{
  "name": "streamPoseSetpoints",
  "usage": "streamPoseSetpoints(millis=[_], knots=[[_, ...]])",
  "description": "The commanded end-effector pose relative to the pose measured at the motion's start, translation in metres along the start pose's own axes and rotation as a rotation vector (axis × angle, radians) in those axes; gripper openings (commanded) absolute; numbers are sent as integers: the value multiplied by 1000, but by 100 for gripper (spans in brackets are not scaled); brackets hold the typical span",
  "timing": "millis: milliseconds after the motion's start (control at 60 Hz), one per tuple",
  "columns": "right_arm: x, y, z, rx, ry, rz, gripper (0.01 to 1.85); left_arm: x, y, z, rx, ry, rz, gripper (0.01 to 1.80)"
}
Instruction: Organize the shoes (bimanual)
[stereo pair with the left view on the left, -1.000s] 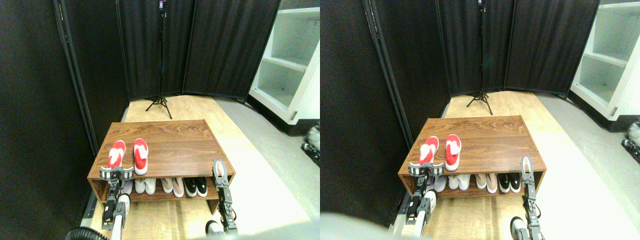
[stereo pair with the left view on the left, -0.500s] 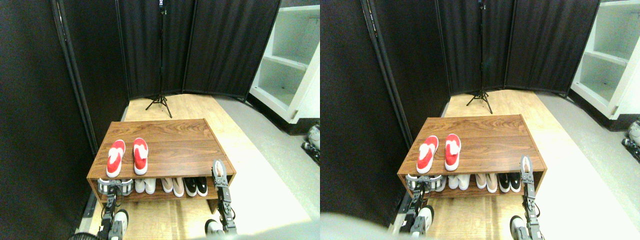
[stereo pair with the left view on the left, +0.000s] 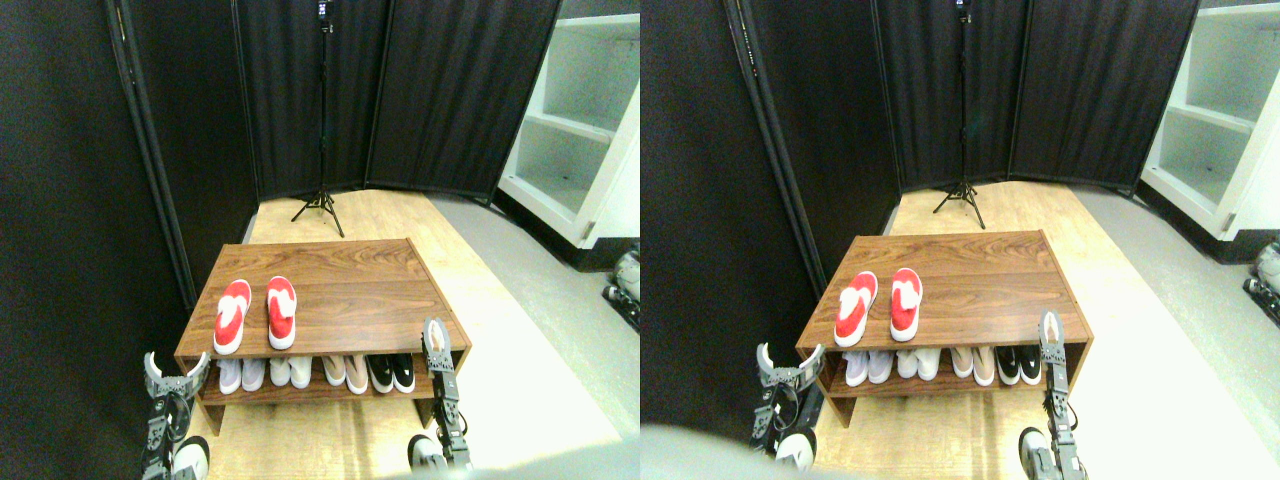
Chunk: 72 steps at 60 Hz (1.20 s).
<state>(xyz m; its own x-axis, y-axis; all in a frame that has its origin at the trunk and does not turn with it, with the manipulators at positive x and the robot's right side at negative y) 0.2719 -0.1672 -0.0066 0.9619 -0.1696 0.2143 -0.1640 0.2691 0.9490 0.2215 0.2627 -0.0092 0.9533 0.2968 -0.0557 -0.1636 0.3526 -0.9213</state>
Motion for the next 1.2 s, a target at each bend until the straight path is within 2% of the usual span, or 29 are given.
streamPoseSetpoints(millis=[17,117,150,200,233,350,433,517,667,733,783,900,1000,1050,1083,1133,1200], knots=[[2,4,0,18,-6,28,1,14,-1,15,72,-52,-57,45],[2,3,0,10,-5,28,1,23,-4,21,80,-96,-63,26],[2,3,0,17,-4,21,1,30,-5,21,81,-117,-88,15],[3,3,0,15,-3,22,1,34,-6,21,86,-127,-91,10],[3,3,-1,21,-3,24,1,41,-7,19,81,-143,-107,1],[4,1,-1,16,-5,31,1,66,-7,16,246,-136,-135,1],[4,1,-1,26,-1,34,1,76,-8,12,263,-133,-128,1],[4,0,-2,18,1,41,1,89,-11,4,309,-88,-145,1],[4,0,-1,5,-1,44,1,104,-12,-4,357,-56,-117,1],[4,-1,-1,11,4,46,1,112,-12,-12,378,-38,-92,1],[4,-1,-1,6,-1,51,1,116,-10,-15,397,-21,-56,1],[4,1,0,-4,-5,43,1,122,-6,-23,426,20,-67,1],[6,-1,0,6,-6,52,1,120,-5,-29,395,11,-21,1],[6,-1,0,26,-9,49,1,120,-2,-31,395,8,-13,1],[6,-1,0,28,-13,46,1,121,3,-34,382,27,-4,1],[6,-1,0,-1,-14,55,1,121,6,-35,363,17,23,1],[6,0,0,27,-16,51,1,120,8,-37,388,28,13,1]])
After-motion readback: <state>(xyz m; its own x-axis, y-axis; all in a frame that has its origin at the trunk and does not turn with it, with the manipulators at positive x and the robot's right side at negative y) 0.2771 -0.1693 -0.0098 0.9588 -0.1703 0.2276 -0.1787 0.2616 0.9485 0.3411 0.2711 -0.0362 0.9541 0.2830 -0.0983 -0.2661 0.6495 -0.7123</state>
